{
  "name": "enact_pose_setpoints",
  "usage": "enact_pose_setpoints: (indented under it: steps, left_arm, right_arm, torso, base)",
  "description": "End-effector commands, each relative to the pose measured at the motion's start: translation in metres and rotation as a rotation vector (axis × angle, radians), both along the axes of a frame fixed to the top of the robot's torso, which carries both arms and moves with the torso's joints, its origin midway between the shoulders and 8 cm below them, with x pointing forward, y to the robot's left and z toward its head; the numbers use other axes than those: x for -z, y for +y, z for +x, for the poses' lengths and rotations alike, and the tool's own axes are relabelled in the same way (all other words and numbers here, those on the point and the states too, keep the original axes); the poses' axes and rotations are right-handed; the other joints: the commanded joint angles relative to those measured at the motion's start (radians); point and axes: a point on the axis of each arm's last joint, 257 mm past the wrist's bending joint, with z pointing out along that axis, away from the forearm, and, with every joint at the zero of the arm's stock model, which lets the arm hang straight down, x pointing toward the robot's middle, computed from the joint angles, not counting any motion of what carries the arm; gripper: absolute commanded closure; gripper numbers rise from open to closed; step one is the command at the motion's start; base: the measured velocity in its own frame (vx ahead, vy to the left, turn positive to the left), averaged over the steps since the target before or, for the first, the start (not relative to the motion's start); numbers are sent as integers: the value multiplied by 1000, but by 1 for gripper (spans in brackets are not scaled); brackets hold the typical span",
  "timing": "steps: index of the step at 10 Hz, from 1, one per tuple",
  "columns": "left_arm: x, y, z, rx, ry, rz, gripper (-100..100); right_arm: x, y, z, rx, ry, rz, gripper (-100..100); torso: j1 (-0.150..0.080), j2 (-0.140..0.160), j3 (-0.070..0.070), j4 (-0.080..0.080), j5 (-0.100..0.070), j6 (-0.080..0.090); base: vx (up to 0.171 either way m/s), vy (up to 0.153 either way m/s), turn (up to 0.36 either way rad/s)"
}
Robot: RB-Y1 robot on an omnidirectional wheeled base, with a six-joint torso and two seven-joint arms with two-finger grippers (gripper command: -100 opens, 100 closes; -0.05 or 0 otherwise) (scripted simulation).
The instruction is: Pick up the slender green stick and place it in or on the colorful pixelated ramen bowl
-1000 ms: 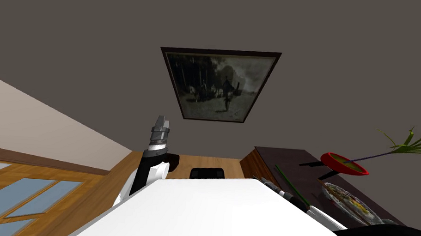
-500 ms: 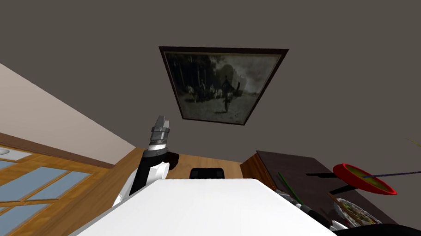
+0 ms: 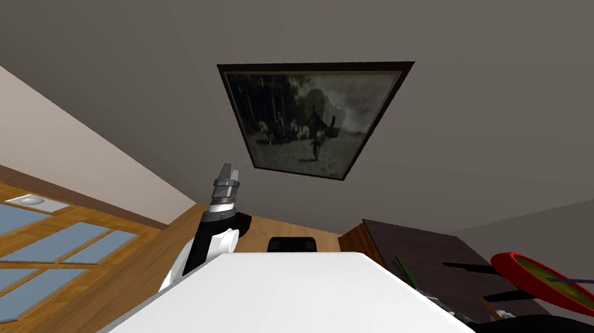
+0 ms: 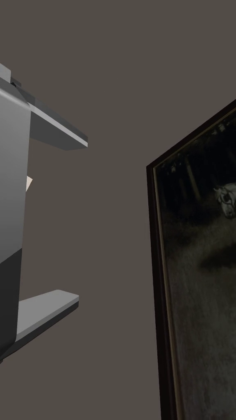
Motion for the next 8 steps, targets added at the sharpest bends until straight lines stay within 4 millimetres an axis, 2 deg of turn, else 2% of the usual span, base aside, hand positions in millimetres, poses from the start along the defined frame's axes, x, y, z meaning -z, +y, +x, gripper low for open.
enact_pose_setpoints:
  steps: [1,2,3,5,7,8]
  left_arm:
    - [0,0,0,0,0,0,0]
    - [0,0,0,0,0,0,0]
    - [0,0,0,0,0,0,0]
    - [0,0,0,0,0,0,0]
    - [0,0,0,0,0,0,0]
    - [0,0,0,0,0,0,0]
  right_arm:
    - [-1,-12,-15,4,27,-26,-100]
    - [0,-22,-35,8,66,-55,-100]
    - [1,-17,-29,0,56,-45,-100]
    - [8,-28,-70,15,131,-87,-100]
    - [21,-18,-99,21,180,-91,-100]
    - [21,-18,-99,21,180,-91,-100]
  torso:
    - [0,0,0,0,0,0]
    - [0,1,0,0,0,0]
    - [0,0,0,0,0,0]
    - [0,0,0,0,0,0]
    - [-1,-1,0,0,-1,0]
    - [-1,-1,0,0,-1,0]
  base:
    - [6,-107,58]
    - [22,-109,99]
    - [26,-97,49]
    - [26,-128,108]
    - [39,-133,122]
    - [21,-96,20]
